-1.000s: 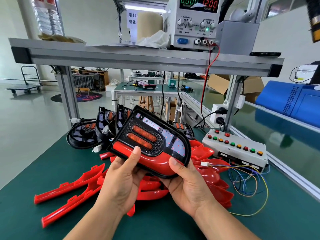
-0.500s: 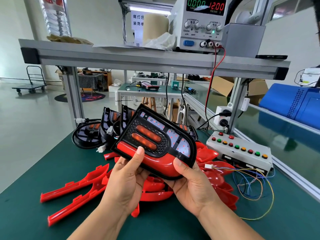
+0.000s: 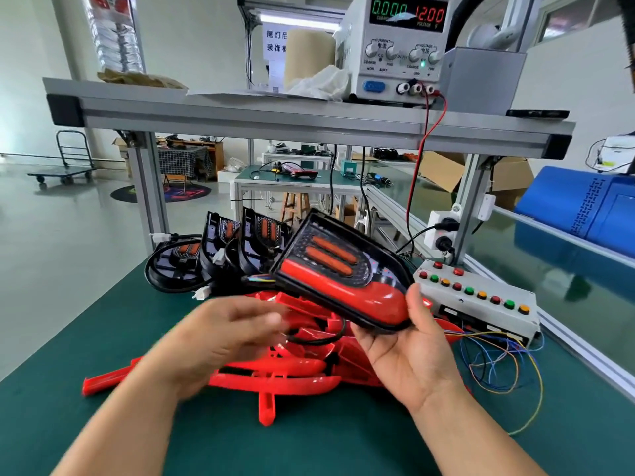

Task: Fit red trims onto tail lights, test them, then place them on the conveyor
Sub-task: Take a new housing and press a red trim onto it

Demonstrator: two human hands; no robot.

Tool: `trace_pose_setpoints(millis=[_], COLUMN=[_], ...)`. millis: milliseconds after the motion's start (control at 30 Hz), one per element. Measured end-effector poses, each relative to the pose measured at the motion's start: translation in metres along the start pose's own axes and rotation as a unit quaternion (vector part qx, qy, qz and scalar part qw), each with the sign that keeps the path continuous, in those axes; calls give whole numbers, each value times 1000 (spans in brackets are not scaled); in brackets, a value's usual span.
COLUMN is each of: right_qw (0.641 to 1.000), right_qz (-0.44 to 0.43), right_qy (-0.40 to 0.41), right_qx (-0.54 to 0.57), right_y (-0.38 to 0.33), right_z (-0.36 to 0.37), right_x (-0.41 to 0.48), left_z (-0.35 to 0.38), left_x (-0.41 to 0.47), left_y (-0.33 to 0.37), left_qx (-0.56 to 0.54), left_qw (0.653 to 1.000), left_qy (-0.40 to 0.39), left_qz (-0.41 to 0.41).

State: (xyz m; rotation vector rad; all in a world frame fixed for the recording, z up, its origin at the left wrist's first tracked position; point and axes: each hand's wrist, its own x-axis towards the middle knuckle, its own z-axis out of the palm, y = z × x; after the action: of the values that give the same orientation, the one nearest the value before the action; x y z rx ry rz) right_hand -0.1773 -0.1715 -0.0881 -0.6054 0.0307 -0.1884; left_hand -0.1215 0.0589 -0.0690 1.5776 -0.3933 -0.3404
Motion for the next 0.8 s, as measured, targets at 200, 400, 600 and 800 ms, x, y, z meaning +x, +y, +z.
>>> trace_pose_setpoints(millis=[200,400,600,800], right_qw=[999,999,996,994], right_qz=[-13,29,49,54], right_qy=[32,28,20,5], right_qx=[14,-32,-76,-97], right_y=[-4,7,12,15], right_z=[-5,-2,-6,-9], right_x=[2,0,1,2], left_z=[-61,-83,-91,-90], left_x=[12,19,1,4], left_y=[-22,-39,-35,-36], left_qx=[361,502,466,428], left_qw=[892,818,853,870], left_qy=[269,211,104,194], left_qz=[-42,-187,-209,-148])
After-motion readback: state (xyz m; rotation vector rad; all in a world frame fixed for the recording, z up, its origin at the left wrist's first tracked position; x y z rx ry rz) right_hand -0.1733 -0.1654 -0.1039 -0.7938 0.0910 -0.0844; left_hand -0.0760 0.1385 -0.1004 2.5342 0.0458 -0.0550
